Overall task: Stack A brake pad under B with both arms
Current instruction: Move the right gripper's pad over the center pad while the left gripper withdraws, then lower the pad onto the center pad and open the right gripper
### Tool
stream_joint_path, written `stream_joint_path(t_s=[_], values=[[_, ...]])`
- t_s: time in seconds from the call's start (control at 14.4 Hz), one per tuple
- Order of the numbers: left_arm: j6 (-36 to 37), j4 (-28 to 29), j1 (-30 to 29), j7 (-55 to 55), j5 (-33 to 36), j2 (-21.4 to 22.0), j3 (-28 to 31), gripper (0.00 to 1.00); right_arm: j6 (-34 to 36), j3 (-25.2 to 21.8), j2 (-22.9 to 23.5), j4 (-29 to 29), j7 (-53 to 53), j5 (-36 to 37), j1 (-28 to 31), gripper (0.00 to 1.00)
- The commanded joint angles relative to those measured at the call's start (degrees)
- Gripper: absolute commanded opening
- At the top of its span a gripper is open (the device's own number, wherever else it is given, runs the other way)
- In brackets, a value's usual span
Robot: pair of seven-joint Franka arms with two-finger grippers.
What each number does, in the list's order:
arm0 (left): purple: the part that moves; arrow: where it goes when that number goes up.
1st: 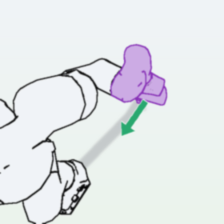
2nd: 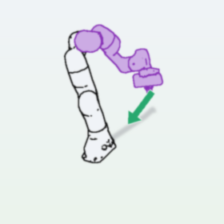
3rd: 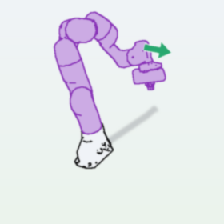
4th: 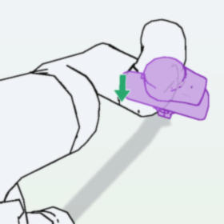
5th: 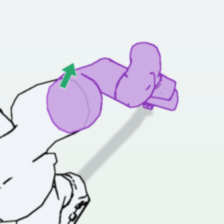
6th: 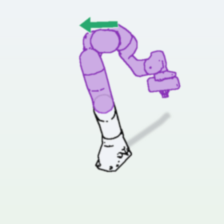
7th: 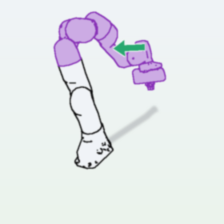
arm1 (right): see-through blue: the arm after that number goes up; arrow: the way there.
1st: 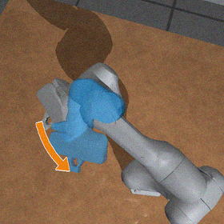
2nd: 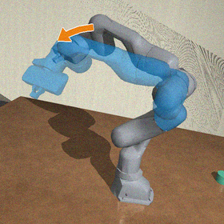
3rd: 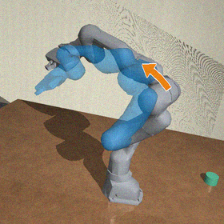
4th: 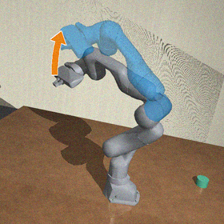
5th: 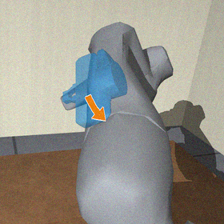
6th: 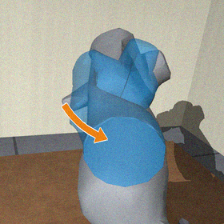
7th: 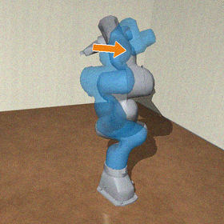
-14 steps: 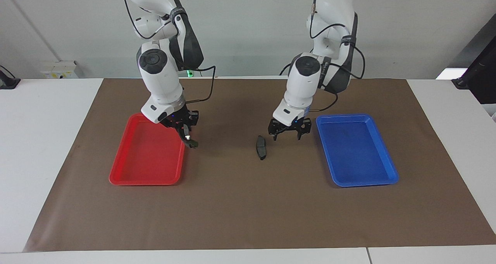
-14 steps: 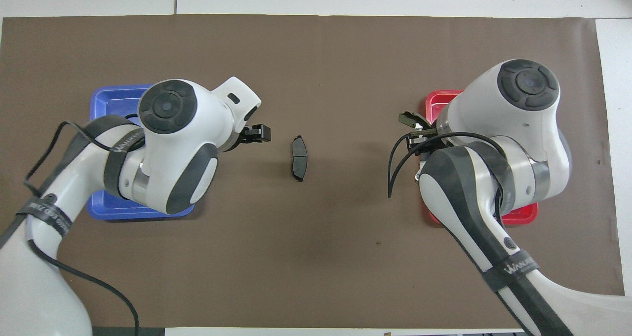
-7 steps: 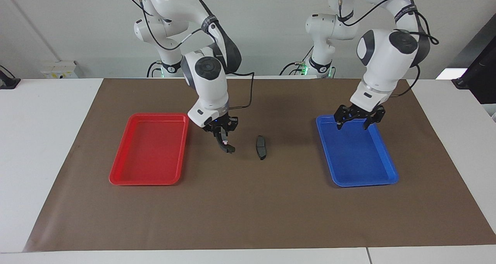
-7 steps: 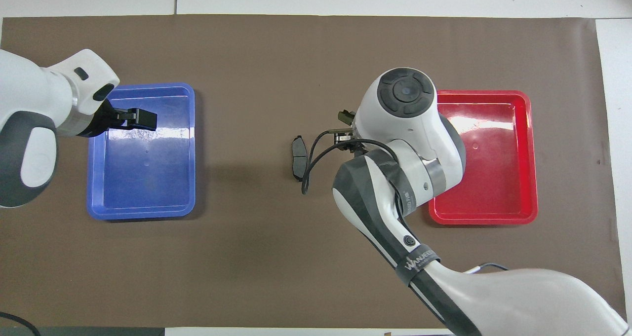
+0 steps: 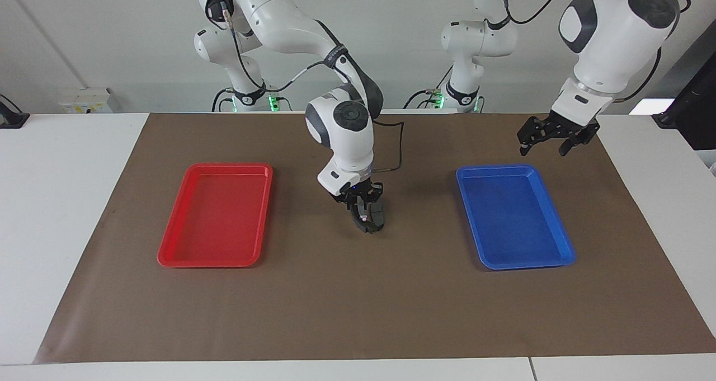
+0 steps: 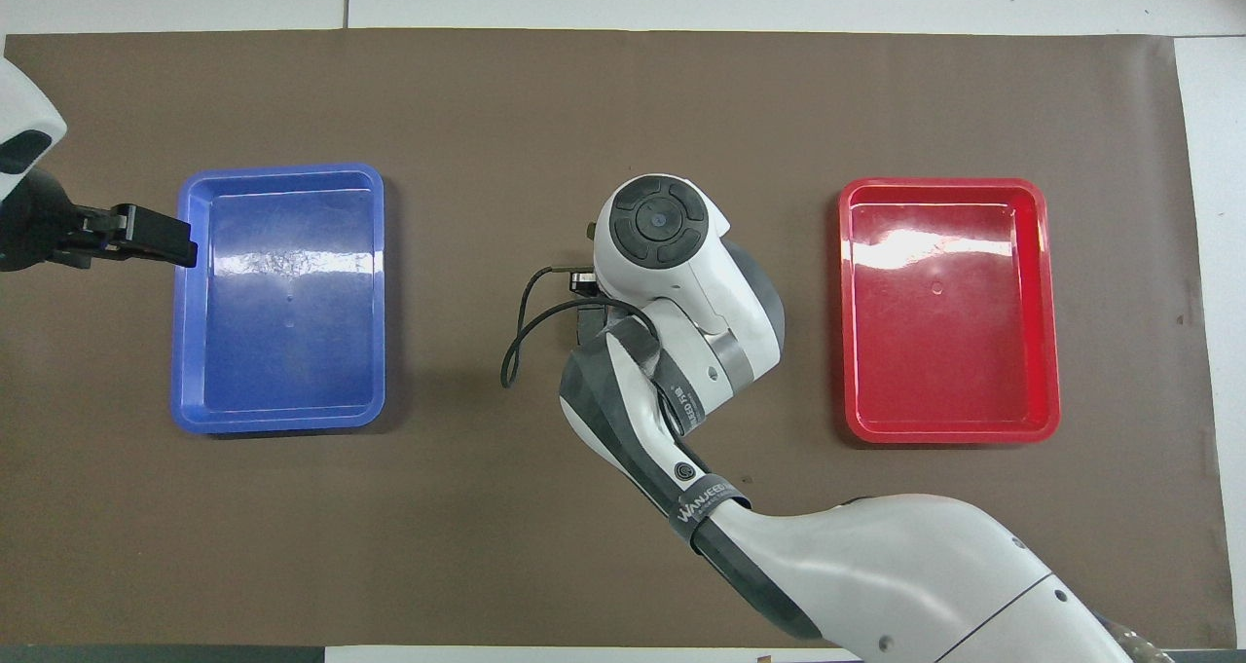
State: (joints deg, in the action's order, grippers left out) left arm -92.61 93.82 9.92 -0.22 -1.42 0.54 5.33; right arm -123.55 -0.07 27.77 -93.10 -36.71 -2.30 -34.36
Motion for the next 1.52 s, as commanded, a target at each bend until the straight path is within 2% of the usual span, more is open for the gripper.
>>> stream_joint_path(t_s=[0.0, 0.14, 0.55, 0.9, 1.04, 1.18, 1.25, 1.32, 1.46], values=[[4.45, -2.25, -2.54, -2.94, -0.86, -0.9, -0.41, 1.0, -1.6, -0.11, 1.32, 0.82, -1.87, -0.51, -1.32, 0.0], [4.2, 1.18, -3.06, -4.17, -0.78, 1.04, -0.41, 1.0, -2.3, -0.11, 1.67, 0.21, -2.31, -0.25, -2.2, 0.0], [4.19, 1.19, -3.95, -3.74, -0.6, 1.05, -0.41, 1.0, -4.23, -0.11, 2.82, -1.2, -2.66, 1.16, -2.38, 0.0], [-0.11, 2.5, -5.44, -4.18, 0.01, 1.13, -0.32, 1.0, -5.63, -0.11, 2.73, -2.52, -3.01, 1.42, -2.38, 0.01], [0.15, 2.25, -8.07, -4.88, 0.01, 1.13, -0.06, 1.0, -6.52, -0.11, 2.64, -3.22, -3.1, 1.42, -2.38, 0.01], [0.15, 2.07, -7.9, -6.54, 0.1, 1.13, -0.06, 1.0, -6.7, -0.11, 2.64, -3.23, -3.28, 1.34, -2.38, 0.04], [0.23, 1.99, -8.34, -6.72, 0.1, 1.22, -0.06, 1.0, -6.87, -0.11, 2.64, -3.4, -3.71, 1.34, -2.38, 0.09], [0.41, 1.9, -8.52, -6.81, 0.1, 1.66, 0.03, 1.0, -7.22, -0.11, 2.64, -3.57, -3.89, 1.34, -2.21, 0.29], [0.5, 2.07, -7.99, -6.64, 0.97, 1.92, -0.06, 1.0, -9.41, -0.11, 2.38, -5.15, -3.98, 1.34, -2.38, 0.99]])
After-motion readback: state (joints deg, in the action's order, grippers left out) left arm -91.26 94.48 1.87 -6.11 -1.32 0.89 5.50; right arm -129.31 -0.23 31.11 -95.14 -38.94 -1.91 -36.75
